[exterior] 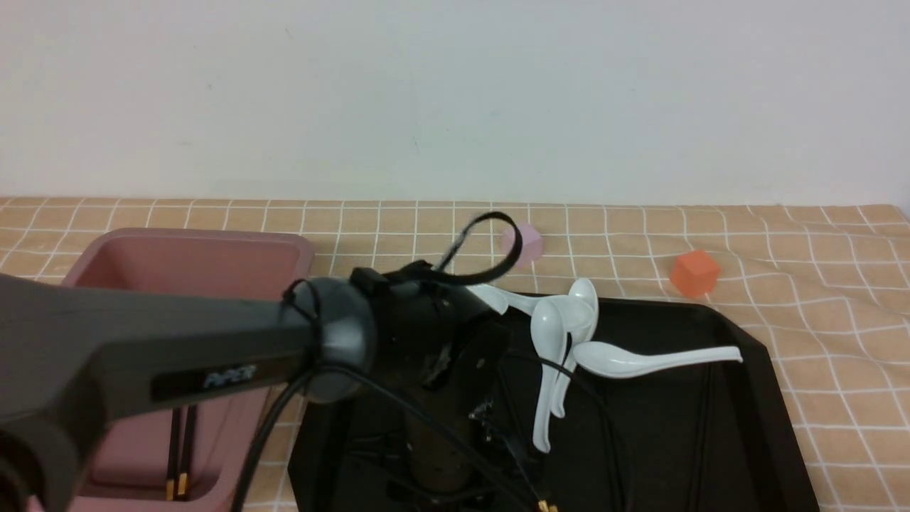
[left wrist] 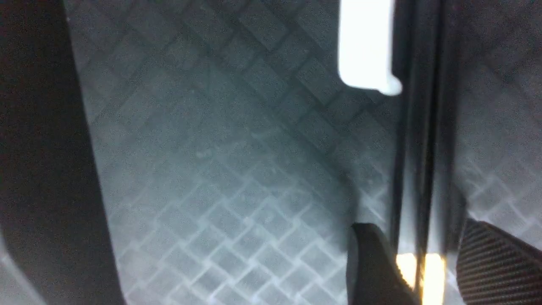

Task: On brown tablecloth take chopsticks from black tray and put them in box.
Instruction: 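Reach over to the black tray and grasp a pair of chopsticks with the left gripper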

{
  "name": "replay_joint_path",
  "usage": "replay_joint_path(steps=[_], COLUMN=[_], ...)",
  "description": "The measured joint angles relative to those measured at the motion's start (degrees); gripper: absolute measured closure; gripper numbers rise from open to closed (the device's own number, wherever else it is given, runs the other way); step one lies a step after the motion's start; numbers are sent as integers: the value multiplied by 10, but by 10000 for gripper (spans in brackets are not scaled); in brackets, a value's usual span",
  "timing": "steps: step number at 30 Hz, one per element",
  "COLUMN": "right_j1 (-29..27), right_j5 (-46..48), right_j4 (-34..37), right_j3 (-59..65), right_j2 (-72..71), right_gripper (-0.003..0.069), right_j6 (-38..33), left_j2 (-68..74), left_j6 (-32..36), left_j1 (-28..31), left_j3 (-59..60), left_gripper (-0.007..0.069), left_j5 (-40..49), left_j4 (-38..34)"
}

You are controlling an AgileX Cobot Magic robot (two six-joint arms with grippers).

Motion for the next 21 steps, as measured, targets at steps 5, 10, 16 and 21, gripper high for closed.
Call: replay_joint_path(steps=[5, 10, 16, 21], right_j1=[0, 0, 0, 0], right_j5=[0, 0, 0, 0], right_j4=[0, 0, 0, 0], right_j3=[0, 0, 0, 0], right_j2=[0, 0, 0, 0], right_gripper=[419, 419, 419, 419], right_j6=[0, 0, 0, 0], left_j2=[10, 14, 12, -10], left_j6=[1, 1, 30, 37], left_j1=[0, -1, -4, -12], left_j3=[-2, -6, -7, -9], left_gripper=[352, 449, 501, 501], left_j5=[-7, -6, -4, 7], left_j4=[1, -3, -8, -21])
